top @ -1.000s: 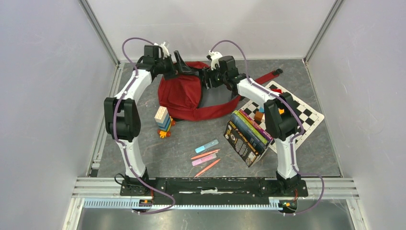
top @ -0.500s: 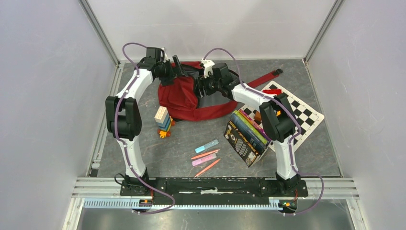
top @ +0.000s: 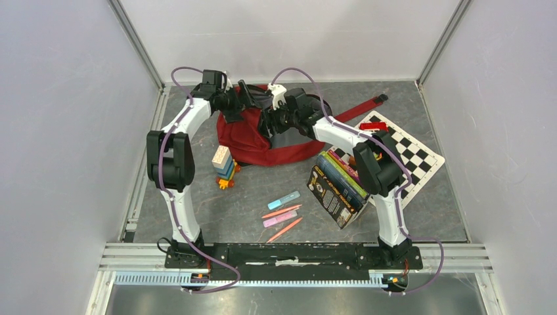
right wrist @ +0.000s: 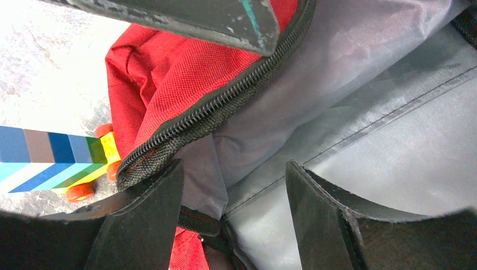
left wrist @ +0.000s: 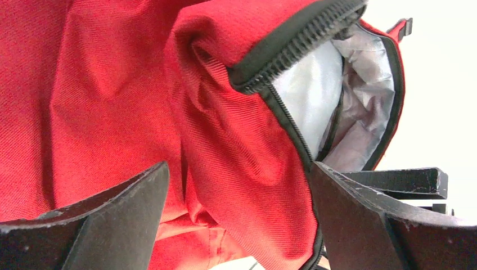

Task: Pack the student bag
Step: Unzip the student bag at the center of the board, then pick up the book from the center of the board.

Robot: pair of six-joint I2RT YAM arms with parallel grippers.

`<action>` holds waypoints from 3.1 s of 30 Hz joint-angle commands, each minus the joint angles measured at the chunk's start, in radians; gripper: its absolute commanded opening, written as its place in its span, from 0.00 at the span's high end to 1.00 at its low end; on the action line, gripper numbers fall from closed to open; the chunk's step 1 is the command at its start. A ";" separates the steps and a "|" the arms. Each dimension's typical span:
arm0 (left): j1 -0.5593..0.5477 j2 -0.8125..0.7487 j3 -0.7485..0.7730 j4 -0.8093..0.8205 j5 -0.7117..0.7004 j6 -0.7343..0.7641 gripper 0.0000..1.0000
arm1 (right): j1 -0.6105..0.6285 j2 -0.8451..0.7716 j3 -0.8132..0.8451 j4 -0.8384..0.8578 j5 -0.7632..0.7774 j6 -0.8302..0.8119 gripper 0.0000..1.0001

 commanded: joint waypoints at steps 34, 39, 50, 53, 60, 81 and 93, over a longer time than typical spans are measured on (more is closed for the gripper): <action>0.000 -0.032 -0.018 -0.046 0.005 0.096 0.98 | -0.036 -0.311 -0.039 -0.309 0.295 -0.140 0.26; 0.000 -0.040 -0.017 -0.041 -0.010 0.105 0.98 | -0.134 -0.435 -0.109 -0.479 0.267 -0.169 0.28; 0.000 -0.039 -0.025 -0.035 -0.022 0.092 0.98 | -0.250 -0.670 -0.351 -0.694 0.245 -0.183 0.33; 0.000 -0.040 -0.025 -0.035 -0.020 0.092 0.98 | -0.257 -0.705 -0.381 -0.711 0.209 -0.184 0.36; 0.000 -0.041 -0.031 -0.035 -0.014 0.090 0.98 | -0.257 -0.758 -0.438 -0.727 0.177 -0.182 0.40; 0.000 -0.054 -0.055 -0.021 0.002 0.081 0.98 | -0.255 -0.785 -0.498 -0.717 0.192 -0.195 0.50; -0.001 -0.062 -0.062 -0.015 0.000 0.076 0.98 | -0.255 -0.797 -0.525 -0.706 0.244 -0.202 0.56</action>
